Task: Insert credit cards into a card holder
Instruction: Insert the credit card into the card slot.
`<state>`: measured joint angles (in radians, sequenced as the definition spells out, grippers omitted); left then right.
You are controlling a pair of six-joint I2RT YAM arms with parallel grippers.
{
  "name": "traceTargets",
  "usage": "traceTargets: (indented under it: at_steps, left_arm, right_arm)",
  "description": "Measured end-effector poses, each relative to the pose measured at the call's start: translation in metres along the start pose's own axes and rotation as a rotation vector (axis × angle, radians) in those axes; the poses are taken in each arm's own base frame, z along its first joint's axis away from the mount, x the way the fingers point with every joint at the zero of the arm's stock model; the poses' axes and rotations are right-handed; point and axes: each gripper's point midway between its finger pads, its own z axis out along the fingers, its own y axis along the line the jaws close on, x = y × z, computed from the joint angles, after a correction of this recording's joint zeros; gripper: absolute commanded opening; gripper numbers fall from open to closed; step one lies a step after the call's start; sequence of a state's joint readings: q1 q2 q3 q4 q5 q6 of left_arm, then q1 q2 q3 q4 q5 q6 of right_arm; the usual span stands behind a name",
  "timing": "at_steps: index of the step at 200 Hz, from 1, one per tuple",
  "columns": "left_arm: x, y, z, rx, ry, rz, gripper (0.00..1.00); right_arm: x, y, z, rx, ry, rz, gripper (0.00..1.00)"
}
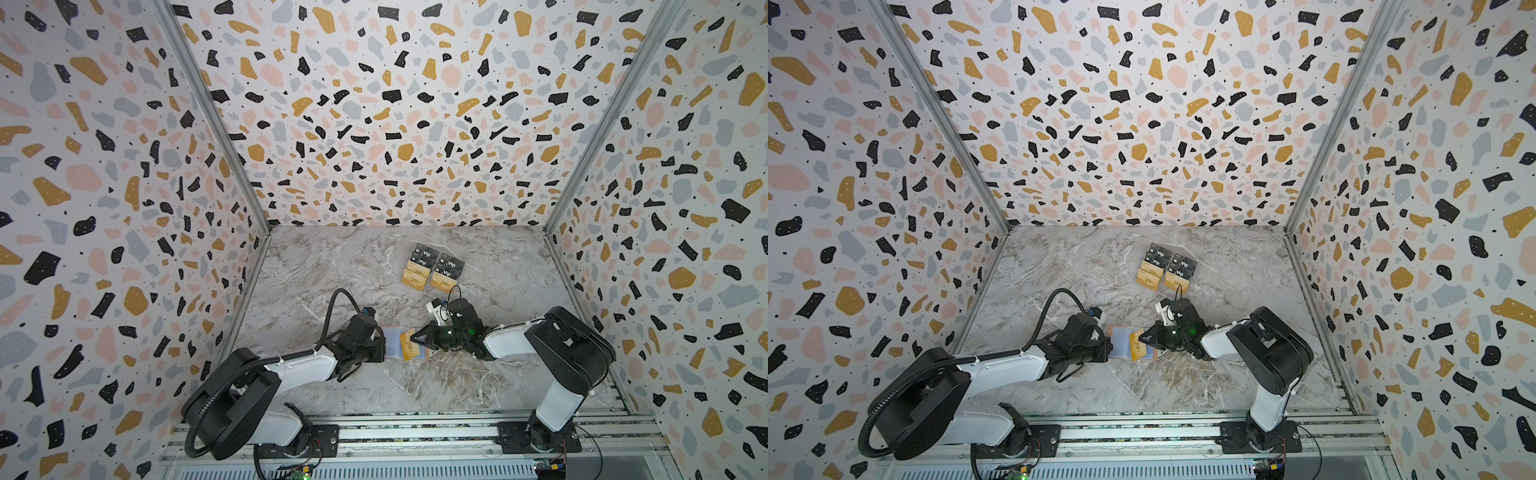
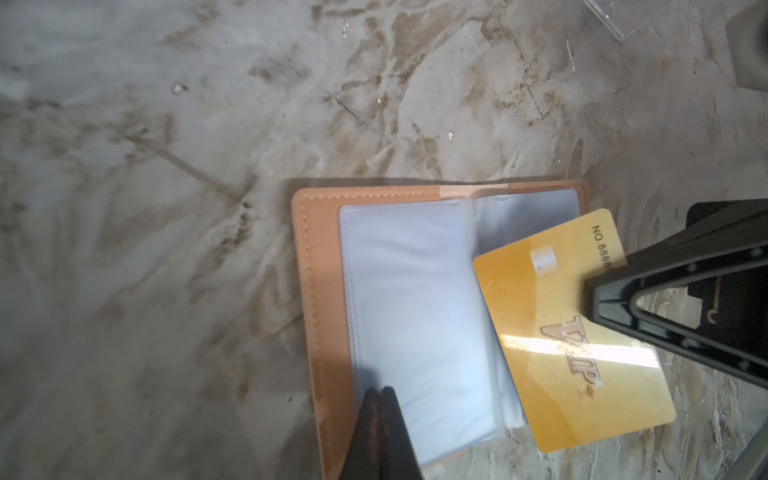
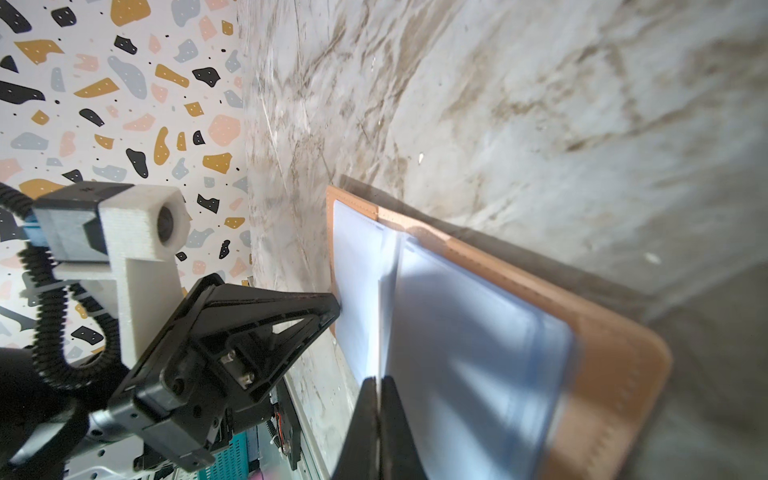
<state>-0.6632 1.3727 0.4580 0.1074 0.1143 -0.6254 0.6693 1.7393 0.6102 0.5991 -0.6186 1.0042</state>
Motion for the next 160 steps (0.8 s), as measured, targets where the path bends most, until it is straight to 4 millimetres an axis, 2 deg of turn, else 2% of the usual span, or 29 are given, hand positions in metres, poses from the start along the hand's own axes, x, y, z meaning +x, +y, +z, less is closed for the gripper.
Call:
traceTargets:
  at_steps: [160]
  left_arm:
    - [0.0002,0.0001,0.0,0.0,0.001,0.0,0.0]
  right_arm:
    - [-0.0016,-0.0048,0.0092,-0.012,0.031,-0.005,0.0]
